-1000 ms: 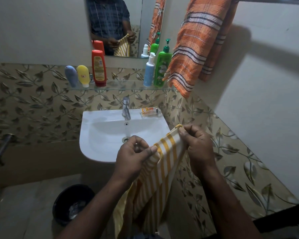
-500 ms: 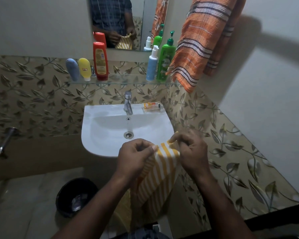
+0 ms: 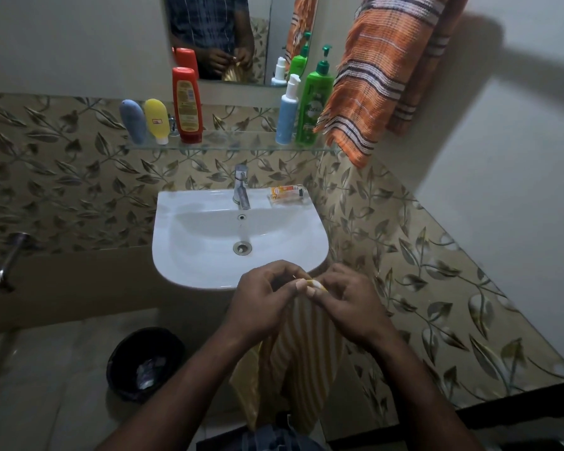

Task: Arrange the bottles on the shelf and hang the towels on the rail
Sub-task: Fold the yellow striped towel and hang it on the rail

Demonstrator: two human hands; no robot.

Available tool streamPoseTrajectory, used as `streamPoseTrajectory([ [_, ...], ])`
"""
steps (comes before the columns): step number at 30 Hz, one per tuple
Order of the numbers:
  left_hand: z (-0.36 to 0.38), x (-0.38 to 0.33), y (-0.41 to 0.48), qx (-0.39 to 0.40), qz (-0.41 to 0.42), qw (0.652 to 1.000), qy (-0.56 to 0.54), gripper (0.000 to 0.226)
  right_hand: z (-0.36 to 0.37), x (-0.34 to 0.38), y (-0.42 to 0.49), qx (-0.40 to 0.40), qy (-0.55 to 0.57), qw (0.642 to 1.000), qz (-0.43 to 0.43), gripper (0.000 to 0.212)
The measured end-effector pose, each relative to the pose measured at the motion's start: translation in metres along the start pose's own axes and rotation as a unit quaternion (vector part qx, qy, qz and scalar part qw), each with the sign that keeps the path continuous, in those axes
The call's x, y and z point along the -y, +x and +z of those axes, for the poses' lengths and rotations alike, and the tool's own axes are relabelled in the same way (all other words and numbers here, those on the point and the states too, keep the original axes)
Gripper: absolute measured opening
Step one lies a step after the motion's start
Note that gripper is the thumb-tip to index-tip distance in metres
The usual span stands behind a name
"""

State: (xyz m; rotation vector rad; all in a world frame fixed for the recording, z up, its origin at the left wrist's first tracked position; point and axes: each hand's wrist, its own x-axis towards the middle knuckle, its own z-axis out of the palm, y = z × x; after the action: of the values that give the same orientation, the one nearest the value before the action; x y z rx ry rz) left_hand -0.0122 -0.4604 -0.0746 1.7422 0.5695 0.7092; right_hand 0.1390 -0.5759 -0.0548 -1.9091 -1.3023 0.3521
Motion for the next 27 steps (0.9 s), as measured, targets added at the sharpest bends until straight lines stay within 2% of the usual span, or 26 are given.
streamPoseTrajectory([
  [4, 0.0, 0.01, -0.005, 0.051, 0.005, 0.998, 0.035, 0.014, -0.012, -0.004, 0.001, -0.041, 0.017, 0.999, 0.013, 0.009],
  [8, 0.005, 0.018, -0.011, 0.055, 0.024, 0.992, 0.107, 0.015, -0.02, -0.003, 0.0, -0.07, 0.036, 0.997, 0.014, 0.009],
  [15, 0.011, 0.031, -0.015, -0.054, 0.024, 0.992, 0.108, 0.022, -0.031, 0.007, -0.001, -0.092, 0.081, 0.992, 0.013, 0.013],
  [17, 0.01, 0.033, -0.016, -0.065, 0.039, 0.992, 0.106, 0.023, -0.035, 0.007, -0.002, -0.108, 0.086, 0.99, 0.016, 0.013],
  [21, 0.015, 0.031, -0.017, -0.07, 0.043, 0.995, 0.053, 0.016, -0.041, 0.005, -0.001, -0.146, 0.073, 0.986, 0.015, 0.011],
  [24, 0.02, 0.024, -0.013, -0.015, -0.037, 0.998, -0.046, 0.011, -0.044, 0.004, 0.0, -0.173, 0.045, 0.984, 0.02, 0.011],
  [27, 0.021, 0.017, -0.011, 0.029, -0.075, 0.992, -0.098, 0.014, -0.047, 0.0, 0.0, -0.205, 0.03, 0.978, 0.012, 0.009],
])
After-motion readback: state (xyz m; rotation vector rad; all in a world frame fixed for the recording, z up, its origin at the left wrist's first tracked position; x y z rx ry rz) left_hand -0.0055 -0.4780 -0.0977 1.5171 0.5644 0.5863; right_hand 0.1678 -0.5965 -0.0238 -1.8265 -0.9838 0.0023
